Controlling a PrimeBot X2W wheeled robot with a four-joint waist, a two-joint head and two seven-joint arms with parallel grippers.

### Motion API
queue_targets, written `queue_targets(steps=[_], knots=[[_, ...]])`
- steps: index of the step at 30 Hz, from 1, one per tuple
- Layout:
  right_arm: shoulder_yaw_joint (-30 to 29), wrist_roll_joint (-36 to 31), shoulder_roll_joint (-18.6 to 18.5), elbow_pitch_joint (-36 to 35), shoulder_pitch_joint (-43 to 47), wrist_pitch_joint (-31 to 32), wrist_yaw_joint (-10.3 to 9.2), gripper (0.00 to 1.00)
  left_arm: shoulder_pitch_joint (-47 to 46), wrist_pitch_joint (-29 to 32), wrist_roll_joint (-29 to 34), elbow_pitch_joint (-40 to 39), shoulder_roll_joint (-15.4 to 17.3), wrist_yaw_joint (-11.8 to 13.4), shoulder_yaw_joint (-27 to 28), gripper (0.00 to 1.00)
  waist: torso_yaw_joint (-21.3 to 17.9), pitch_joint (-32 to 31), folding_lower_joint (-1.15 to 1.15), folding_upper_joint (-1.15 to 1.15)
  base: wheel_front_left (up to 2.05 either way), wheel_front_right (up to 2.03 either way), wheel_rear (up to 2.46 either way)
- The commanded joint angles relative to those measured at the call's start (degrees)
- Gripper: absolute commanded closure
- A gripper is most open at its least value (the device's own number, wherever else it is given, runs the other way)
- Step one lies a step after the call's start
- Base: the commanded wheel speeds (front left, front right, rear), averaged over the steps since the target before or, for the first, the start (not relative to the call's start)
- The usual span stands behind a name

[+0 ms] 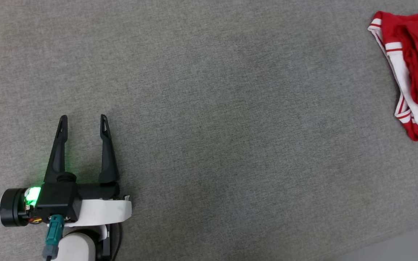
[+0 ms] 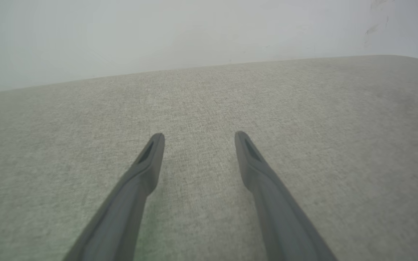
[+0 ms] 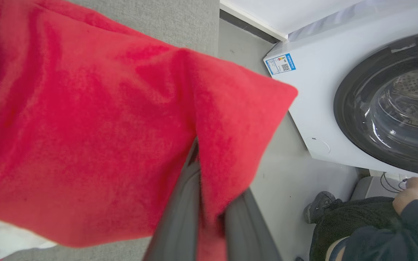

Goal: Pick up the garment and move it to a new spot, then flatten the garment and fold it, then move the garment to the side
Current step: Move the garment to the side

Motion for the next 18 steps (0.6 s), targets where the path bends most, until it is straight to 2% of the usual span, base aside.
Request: queue_targets(steps=[1, 3, 4, 8, 11, 13, 14, 18], knots=[[-0.4, 0.3, 1.3, 1.9, -0.8, -1.0, -0.08, 1.00, -0.5, -0.1, 0.2, 0.1, 0.3, 0.3, -0.2, 0.00, 0.2, 0.0, -0.01, 0.00, 0.00, 0.00, 0.00], [-0.8, 0.7, 2.9, 3.9, -0.8, -2.1, -0.08, 0.98, -0.4, -0.1, 0.2, 0.2, 0.3, 0.5, -0.4, 0.00, 0.3, -0.6, -0.01, 0.00, 0.00, 0.00, 0.00], [-0.9, 0.9, 3.6, 4.7, -0.6, -2.5, -0.08, 0.00, -0.2, -0.1, 0.1, 0.3, 0.2, 0.5, -0.5, 0.00, 0.3, -1.1, -0.01, 0.00, 0.00, 0.00, 0.00], [-1.0, -0.3, 4.3, 7.2, -1.0, -4.7, -0.08, 0.00, 0.5, -0.1, -0.2, 0.6, -0.1, 0.9, -1.0, 0.00, 0.5, -3.0, -0.01, 0.00, 0.00, 0.00, 0.00], [-1.0, -3.6, 3.8, 9.4, -2.1, -7.9, -0.08, 0.00, 1.3, -0.1, -0.5, 1.1, -0.5, 1.1, -1.6, 0.00, 1.1, -5.7, -0.01, 0.00, 0.00, 0.00, 0.00], [-2.4, -8.5, 4.8, 10.8, -3.0, -14.7, -0.07, 0.00, 2.8, -0.1, -1.0, 2.0, -0.8, 1.0, -2.2, 0.00, 1.9, -9.4, -0.01, 0.00, 0.00, 0.00, 0.00], [-2.4, -8.5, 4.8, 10.8, -3.0, -14.7, -0.07, 0.00, 2.8, -0.1, -1.0, 2.0, -0.8, 1.0, -2.2, 0.00, 1.9, -9.4, -0.01, 0.00, 0.00, 0.00, 0.00], [-5.7, -12.0, 7.5, 11.4, -2.6, -22.2, -0.08, 0.00, 4.9, -0.1, -1.4, 2.3, -1.2, 1.3, -2.0, 0.00, 2.9, -12.9, -0.01, 0.00, 0.00, 0.00, 0.00]])
